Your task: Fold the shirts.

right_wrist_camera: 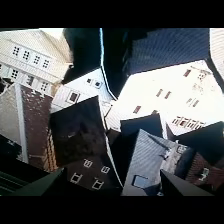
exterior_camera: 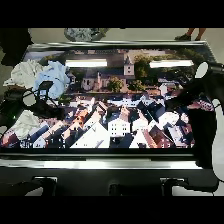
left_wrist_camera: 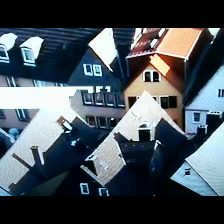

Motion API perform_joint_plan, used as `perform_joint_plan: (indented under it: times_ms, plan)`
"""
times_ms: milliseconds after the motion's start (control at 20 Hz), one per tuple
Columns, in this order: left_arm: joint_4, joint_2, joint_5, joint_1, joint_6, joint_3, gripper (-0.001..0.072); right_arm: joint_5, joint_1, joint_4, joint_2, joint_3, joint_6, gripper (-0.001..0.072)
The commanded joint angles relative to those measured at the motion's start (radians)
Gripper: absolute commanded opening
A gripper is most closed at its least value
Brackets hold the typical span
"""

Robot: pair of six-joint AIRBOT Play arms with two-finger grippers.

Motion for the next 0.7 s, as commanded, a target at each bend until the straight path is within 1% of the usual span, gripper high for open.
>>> perform_joint_plan:
  times_ms: [0,300,450,500,550,650]
  plan:
    - [0.0,0.0,0.0,-0.001,0.0,0.0,0.0623,0.0,0.001,0.0,0.0,0.0,0.0,0.0694]
    - [0.0,0.0,0.005,-0.001,0.0,0.0,0.0623,0.0,0.001,0.0,0.0,0.0,0.0,0.0694]
    - [0.0,-0.001,0.051,-0.001,0.0,0.0,0.0623,-0.001,0.001,0.002,-0.001,0.0,0.0,0.0691]
    - [0.0,-0.002,0.056,-0.001,0.0,0.0,0.0623,-0.027,0.001,-0.002,-0.001,0.0,0.001,0.0685]
    - [0.001,-0.002,0.061,-0.001,0.0,0.0,0.0622,-0.09,0.0,-0.002,-0.002,0.0,0.001,0.0685]
    - [0.004,-0.002,0.119,-0.001,-0.001,-0.001,0.0622,-0.182,0.001,-0.001,-0.002,0.0,0.001,0.0685]
